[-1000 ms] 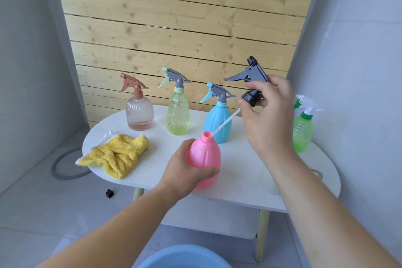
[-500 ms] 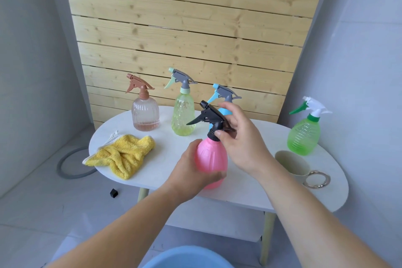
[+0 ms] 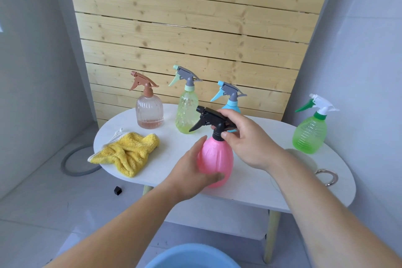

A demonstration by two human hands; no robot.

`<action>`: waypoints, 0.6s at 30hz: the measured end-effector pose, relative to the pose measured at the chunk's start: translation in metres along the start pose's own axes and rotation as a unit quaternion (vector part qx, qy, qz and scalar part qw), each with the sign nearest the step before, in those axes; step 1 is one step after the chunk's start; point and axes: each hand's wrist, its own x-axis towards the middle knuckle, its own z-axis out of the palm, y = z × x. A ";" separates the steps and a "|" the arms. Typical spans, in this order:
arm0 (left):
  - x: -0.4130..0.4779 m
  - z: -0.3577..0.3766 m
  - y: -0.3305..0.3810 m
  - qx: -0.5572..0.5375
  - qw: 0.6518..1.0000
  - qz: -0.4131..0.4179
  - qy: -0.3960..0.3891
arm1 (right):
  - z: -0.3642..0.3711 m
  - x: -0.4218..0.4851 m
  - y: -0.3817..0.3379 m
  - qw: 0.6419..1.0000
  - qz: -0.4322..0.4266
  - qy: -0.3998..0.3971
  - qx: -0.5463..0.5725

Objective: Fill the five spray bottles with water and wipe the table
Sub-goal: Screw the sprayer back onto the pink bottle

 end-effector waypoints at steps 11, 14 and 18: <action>-0.001 0.013 0.008 -0.042 0.999 -0.003 -0.001 | 0.001 0.000 0.014 0.994 0.036 0.044 0.098; 0.002 0.012 0.009 -0.032 0.999 -0.001 0.031 | 0.001 -0.001 0.020 0.987 0.048 0.056 0.139; 0.003 0.018 0.010 -0.016 0.999 -0.009 0.046 | 0.004 -0.002 0.026 0.983 0.058 0.070 0.159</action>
